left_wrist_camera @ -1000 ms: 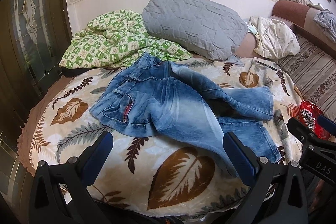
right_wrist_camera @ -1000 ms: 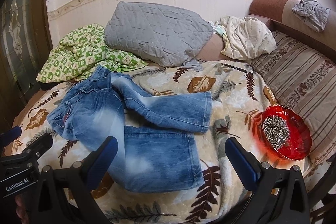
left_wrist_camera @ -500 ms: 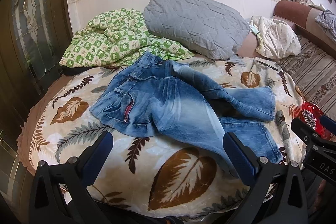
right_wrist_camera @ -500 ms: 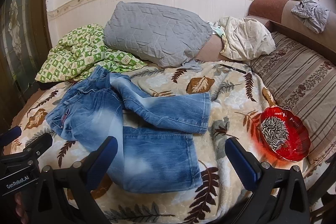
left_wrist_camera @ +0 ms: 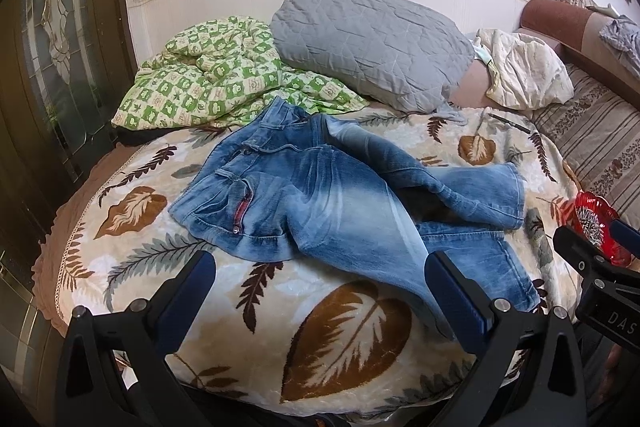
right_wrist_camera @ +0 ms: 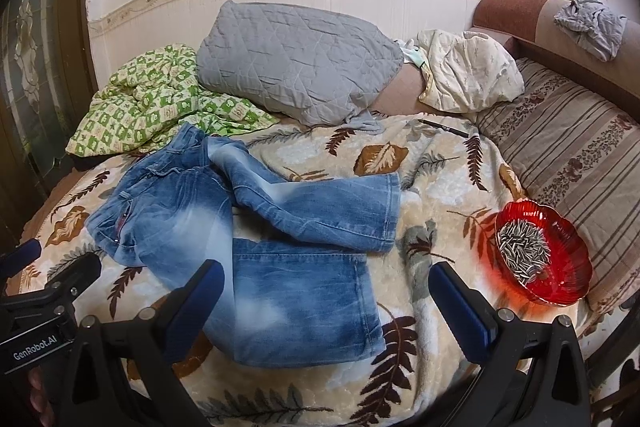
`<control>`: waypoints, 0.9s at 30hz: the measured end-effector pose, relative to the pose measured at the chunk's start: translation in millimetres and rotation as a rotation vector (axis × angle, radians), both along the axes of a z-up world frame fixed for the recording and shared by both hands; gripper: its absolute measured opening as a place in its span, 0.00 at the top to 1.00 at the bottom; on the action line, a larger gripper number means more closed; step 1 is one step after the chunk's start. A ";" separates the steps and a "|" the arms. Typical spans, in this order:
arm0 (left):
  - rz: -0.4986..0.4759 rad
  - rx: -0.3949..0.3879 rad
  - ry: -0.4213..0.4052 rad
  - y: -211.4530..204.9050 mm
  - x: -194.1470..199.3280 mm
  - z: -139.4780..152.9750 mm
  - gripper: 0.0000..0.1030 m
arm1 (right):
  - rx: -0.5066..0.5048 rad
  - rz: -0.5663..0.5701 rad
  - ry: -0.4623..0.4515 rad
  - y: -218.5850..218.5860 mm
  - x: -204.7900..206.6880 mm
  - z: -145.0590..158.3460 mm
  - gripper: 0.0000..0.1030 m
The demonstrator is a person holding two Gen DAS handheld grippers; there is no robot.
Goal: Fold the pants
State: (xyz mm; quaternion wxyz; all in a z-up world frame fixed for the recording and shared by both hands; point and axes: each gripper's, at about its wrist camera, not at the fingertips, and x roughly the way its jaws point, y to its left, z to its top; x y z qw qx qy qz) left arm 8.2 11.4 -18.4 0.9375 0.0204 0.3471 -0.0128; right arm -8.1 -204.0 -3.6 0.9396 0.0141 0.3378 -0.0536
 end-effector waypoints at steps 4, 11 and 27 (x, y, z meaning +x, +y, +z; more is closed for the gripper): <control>-0.001 0.000 0.002 -1.2 -0.2 -0.8 0.00 | 0.000 -0.001 0.003 -0.4 0.4 -2.5 0.00; -0.007 0.005 0.015 -7.6 3.8 -7.3 0.00 | 0.003 -0.003 0.015 -3.3 3.4 -6.6 0.00; -0.220 -0.182 0.243 -76.0 121.5 -40.9 0.00 | 0.074 0.039 0.080 -82.7 61.1 -28.9 0.00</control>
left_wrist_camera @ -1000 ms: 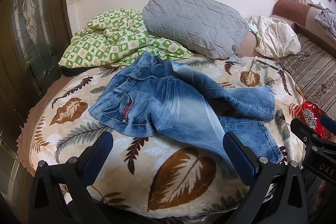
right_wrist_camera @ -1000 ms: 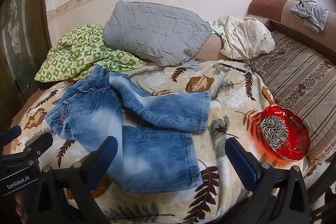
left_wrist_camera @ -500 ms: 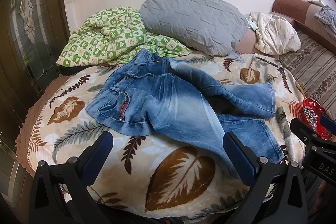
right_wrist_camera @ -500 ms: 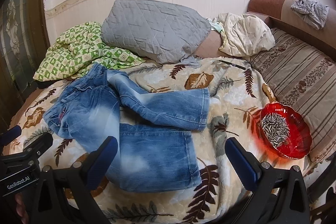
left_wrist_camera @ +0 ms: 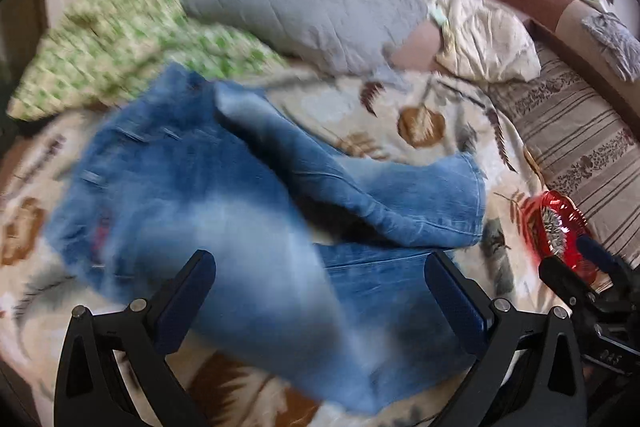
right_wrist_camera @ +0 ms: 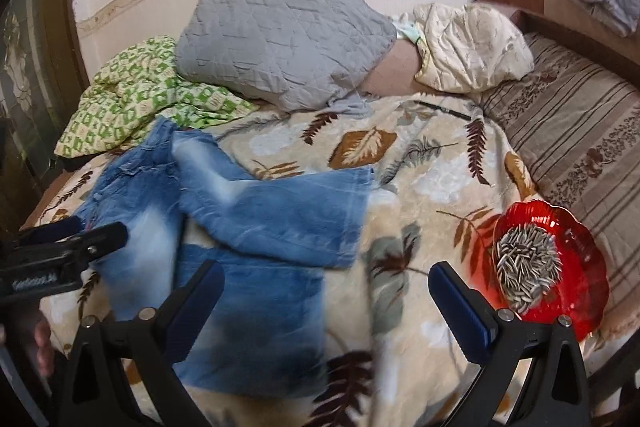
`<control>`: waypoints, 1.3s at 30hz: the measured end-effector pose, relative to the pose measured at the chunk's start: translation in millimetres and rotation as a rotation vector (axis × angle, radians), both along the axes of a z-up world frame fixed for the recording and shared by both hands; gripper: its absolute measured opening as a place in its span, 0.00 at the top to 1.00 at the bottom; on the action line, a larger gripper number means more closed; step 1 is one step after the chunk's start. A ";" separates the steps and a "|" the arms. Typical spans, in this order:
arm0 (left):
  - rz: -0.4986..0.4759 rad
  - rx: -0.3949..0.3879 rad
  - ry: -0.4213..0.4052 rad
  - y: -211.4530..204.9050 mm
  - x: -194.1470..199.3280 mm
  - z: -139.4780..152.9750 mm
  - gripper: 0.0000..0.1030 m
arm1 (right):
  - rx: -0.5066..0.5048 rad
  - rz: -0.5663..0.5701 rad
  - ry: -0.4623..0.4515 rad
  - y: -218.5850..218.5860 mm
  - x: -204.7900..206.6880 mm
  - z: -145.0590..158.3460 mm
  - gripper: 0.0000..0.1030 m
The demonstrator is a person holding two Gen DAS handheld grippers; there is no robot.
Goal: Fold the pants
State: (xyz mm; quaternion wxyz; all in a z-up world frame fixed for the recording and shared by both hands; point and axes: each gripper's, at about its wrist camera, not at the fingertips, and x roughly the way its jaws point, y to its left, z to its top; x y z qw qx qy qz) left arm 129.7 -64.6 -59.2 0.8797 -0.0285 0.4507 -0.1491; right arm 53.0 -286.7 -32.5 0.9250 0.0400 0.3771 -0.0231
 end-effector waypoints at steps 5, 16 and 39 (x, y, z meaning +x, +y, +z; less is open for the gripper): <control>0.035 -0.137 0.151 -14.1 37.1 -21.1 0.00 | 0.099 0.009 0.018 -30.1 39.8 -9.4 0.00; 0.159 -0.262 0.300 -16.6 83.7 -56.4 0.00 | 0.298 0.021 0.160 -84.7 150.0 -52.3 0.01; 0.102 -0.412 0.235 -34.7 89.0 -27.8 0.96 | 0.384 0.231 0.046 -83.6 152.2 -18.3 0.95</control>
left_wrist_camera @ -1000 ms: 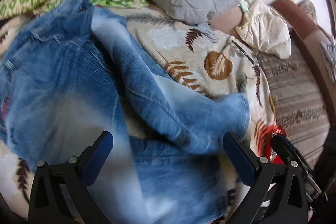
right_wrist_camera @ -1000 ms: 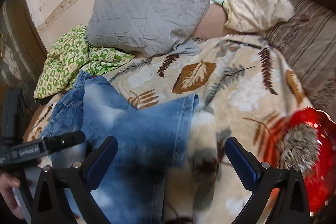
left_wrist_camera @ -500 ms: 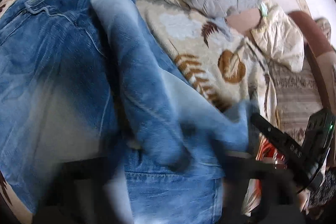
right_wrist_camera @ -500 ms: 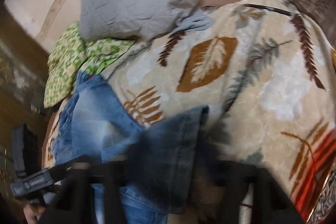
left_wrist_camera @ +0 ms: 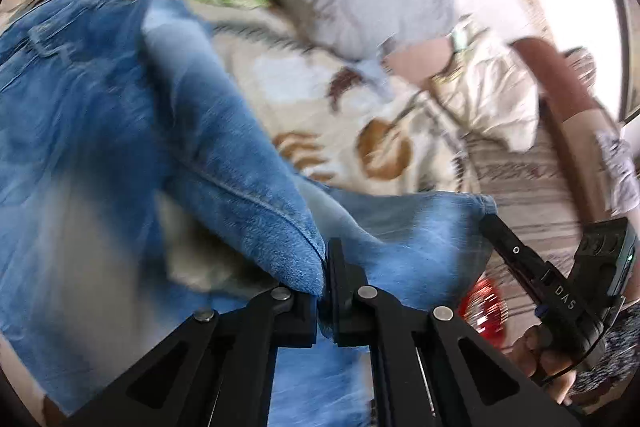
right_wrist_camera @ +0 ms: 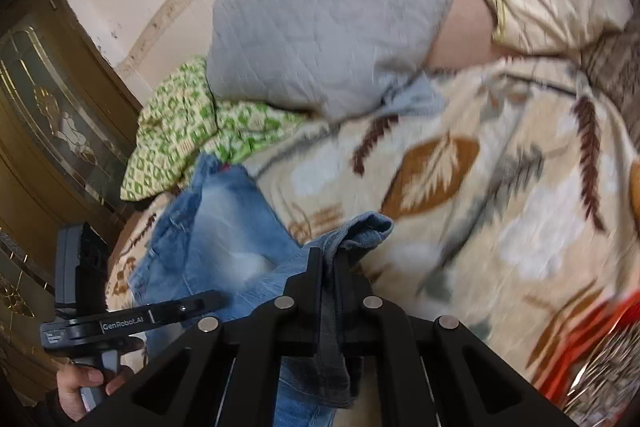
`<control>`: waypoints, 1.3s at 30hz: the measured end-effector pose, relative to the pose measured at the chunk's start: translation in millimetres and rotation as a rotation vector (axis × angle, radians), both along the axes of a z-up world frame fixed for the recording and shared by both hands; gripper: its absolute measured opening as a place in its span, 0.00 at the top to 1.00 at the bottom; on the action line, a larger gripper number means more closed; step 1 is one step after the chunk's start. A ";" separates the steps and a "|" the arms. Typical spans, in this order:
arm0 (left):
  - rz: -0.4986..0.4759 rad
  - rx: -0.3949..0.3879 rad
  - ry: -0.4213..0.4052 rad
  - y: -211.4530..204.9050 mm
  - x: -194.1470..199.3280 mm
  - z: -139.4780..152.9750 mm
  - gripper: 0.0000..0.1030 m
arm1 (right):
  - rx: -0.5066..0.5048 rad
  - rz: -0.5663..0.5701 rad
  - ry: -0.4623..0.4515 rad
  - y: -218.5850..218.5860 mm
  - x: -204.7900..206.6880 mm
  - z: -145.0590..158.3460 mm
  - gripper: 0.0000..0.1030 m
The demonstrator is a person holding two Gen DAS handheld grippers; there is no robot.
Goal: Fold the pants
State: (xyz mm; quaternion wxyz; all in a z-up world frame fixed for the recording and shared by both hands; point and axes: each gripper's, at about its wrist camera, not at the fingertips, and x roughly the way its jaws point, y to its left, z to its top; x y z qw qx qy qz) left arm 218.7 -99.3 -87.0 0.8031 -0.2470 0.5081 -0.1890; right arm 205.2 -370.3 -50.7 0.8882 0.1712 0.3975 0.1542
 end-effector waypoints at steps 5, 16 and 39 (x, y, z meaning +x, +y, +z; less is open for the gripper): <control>0.020 -0.142 -0.046 -24.5 26.2 14.3 0.96 | -0.054 -0.040 -0.103 -20.3 17.2 48.6 0.95; -0.055 0.068 0.136 -116.7 70.9 -71.1 0.95 | -0.254 -0.232 0.110 -81.6 95.9 9.9 0.95; -0.402 0.112 -0.045 -11.4 -36.4 13.3 0.00 | -0.113 -0.196 0.037 10.3 -145.3 -0.4 0.03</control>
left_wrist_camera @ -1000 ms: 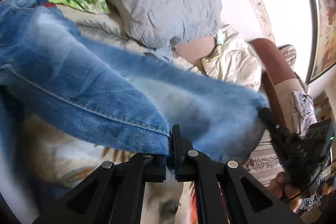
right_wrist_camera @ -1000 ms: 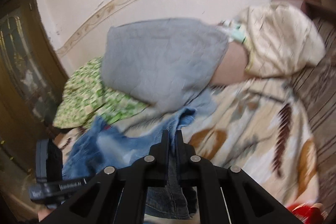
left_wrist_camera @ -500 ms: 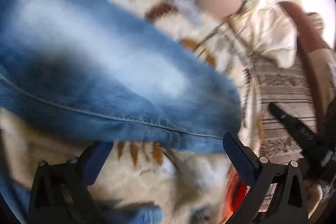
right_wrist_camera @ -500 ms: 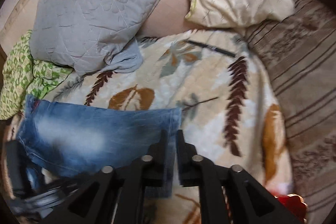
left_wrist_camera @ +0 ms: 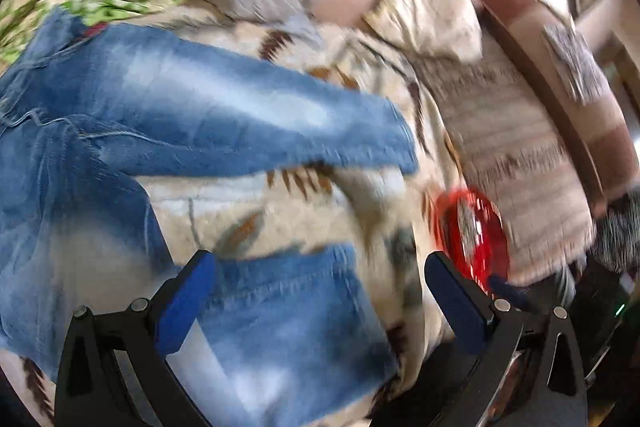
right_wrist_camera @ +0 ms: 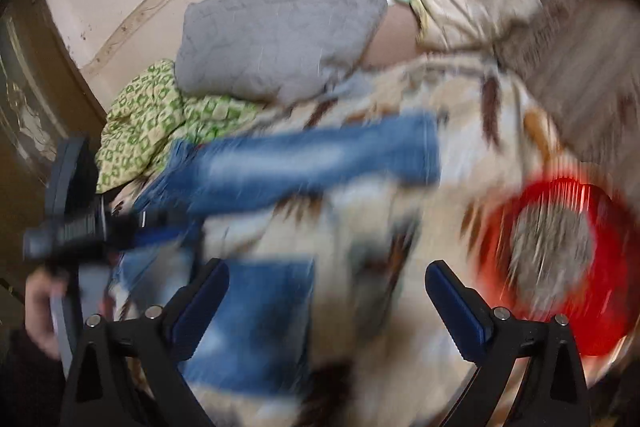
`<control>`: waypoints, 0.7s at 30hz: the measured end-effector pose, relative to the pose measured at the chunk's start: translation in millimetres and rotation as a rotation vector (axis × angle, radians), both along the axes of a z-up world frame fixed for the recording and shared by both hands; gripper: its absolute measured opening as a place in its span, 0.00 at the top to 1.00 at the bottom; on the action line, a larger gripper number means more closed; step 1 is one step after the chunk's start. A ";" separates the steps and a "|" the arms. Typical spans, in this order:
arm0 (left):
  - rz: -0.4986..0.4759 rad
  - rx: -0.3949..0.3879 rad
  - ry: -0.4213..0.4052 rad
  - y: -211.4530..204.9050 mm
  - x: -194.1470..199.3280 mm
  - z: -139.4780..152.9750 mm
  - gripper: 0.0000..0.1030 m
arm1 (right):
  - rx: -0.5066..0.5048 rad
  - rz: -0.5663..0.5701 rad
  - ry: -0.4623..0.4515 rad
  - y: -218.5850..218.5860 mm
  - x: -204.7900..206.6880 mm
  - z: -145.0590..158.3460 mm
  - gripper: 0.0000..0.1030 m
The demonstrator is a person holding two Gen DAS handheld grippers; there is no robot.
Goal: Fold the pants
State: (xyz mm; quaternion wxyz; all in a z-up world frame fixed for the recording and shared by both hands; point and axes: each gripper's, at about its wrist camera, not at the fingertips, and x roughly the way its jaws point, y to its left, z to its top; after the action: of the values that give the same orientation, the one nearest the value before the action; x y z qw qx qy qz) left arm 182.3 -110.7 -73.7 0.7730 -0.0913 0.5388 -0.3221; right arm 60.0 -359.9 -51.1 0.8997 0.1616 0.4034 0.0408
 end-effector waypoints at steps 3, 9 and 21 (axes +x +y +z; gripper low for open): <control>-0.134 0.096 -0.008 -11.9 -4.7 -4.9 0.00 | 0.021 0.005 0.060 24.1 -33.3 -29.6 0.04; -0.322 0.193 -0.018 -40.6 -13.1 -25.7 0.00 | 0.022 -0.017 0.111 57.1 -59.6 -66.6 0.17; -0.498 0.336 -0.144 -98.9 -15.9 -59.6 0.00 | 0.121 -0.101 0.083 59.4 -54.5 -102.2 0.38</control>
State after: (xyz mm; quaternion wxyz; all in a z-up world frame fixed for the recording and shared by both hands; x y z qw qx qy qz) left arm 166.4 -209.5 -133.3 0.7106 0.1957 0.5344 -0.4137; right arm 5.4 -300.6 -153.3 0.8717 0.2375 0.4285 0.0129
